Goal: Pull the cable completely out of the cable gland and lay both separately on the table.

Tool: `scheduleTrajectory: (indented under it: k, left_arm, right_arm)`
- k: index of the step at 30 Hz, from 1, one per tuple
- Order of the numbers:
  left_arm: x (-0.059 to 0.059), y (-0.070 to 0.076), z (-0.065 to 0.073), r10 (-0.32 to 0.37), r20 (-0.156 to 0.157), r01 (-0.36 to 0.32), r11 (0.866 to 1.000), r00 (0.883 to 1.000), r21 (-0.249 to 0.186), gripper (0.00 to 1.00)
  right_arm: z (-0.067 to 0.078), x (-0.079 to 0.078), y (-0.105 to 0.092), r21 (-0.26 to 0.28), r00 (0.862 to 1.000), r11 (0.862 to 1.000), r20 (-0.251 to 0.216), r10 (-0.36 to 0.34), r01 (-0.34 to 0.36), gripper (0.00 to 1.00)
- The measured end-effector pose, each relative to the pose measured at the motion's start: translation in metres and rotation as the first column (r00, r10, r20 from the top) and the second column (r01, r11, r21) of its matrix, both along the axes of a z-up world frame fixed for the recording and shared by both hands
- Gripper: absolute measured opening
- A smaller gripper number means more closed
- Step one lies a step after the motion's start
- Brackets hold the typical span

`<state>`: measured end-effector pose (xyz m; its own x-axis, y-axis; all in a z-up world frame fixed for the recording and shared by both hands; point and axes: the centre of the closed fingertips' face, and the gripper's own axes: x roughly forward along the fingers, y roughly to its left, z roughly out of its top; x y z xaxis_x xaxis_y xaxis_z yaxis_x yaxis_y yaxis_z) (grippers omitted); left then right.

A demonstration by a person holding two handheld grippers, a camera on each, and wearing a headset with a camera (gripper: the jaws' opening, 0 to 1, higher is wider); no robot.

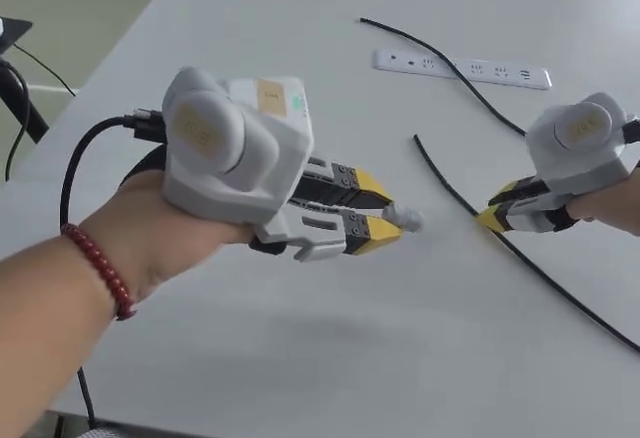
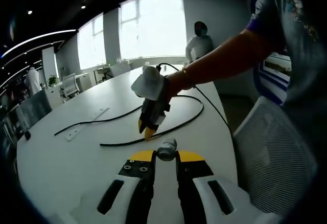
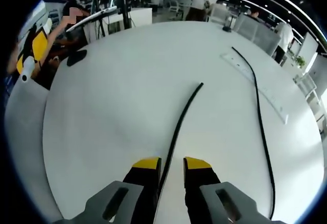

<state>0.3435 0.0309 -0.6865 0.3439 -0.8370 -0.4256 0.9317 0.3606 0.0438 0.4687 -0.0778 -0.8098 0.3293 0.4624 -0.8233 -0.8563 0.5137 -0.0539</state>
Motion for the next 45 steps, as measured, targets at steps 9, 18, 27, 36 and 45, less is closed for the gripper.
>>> scheduleTrajectory:
  k: [9, 18, 27, 36, 45]
  left_arm:
    - [0.002, 0.000, 0.001, 0.005, 0.000, -0.005, 1.000, 1.000, 0.000, 0.16]
    - [0.001, -0.004, 0.001, -0.002, 0.000, 0.002, 1.000, 1.000, -0.001, 0.17]
    - [0.005, 0.002, 0.003, 0.025, 0.003, -0.025, 1.000, 1.000, -0.010, 0.17]
    - [0.002, 0.003, 0.004, 0.022, 0.005, -0.022, 1.000, 1.000, -0.004, 0.17]
    - [-0.001, 0.001, 0.007, 0.014, 0.010, -0.014, 1.000, 1.000, -0.004, 0.17]
  right_arm:
    - [0.032, -0.012, 0.004, 0.083, 0.999, 0.997, 0.047, -0.006, 0.002, 0.26]
    - [0.053, -0.024, 0.008, 0.111, 0.995, 0.994, 0.104, 0.011, -0.022, 0.28]
    - [0.065, -0.048, -0.005, 0.144, 0.991, 0.990, 0.129, -0.020, 0.001, 0.33]
    - [0.085, -0.076, -0.013, 0.218, 0.984, 0.975, 0.164, -0.074, 0.036, 0.45]
    - [0.116, -0.080, -0.013, 0.305, 0.956, 0.948, 0.241, -0.165, 0.087, 0.97]
